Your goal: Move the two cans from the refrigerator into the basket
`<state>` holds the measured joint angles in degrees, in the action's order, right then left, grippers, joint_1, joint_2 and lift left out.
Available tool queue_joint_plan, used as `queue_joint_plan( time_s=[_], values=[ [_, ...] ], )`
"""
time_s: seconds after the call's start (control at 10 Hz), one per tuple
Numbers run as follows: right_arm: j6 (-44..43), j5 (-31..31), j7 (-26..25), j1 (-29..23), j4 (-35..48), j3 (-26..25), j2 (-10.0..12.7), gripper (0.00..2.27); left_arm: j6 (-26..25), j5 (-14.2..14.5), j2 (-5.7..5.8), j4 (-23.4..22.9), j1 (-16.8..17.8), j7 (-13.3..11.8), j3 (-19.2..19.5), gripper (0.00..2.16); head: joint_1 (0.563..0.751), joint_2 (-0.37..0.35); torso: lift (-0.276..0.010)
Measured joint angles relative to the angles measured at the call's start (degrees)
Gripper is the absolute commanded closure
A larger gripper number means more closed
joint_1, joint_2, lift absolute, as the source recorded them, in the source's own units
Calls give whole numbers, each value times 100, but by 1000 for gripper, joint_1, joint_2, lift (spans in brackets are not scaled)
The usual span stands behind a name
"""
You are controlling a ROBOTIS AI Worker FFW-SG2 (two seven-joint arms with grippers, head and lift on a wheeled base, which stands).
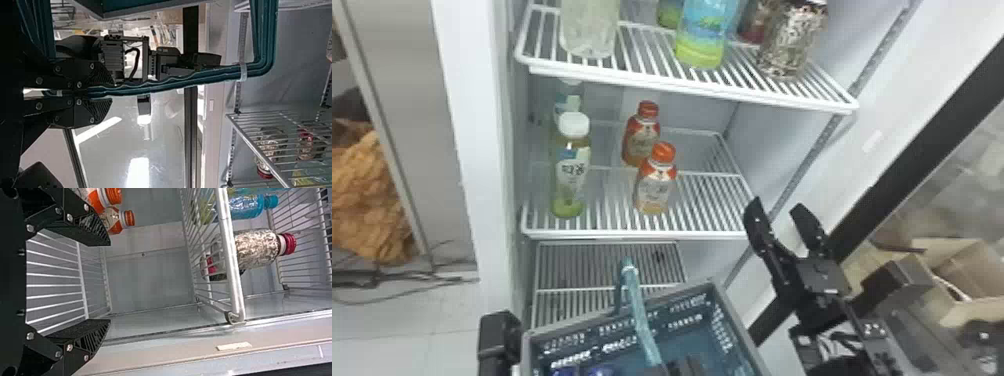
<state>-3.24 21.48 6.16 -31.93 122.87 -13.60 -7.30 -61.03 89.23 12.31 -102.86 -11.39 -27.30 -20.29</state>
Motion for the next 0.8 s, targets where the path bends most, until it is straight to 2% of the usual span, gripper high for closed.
queue_joint_plan(
  time_s=[0.8],
  values=[
    [-84, 14, 7, 2, 24, 11, -17, 351, 0, 0, 6, 0, 0, 3, -11, 1208, 695, -350, -266]
  ],
)
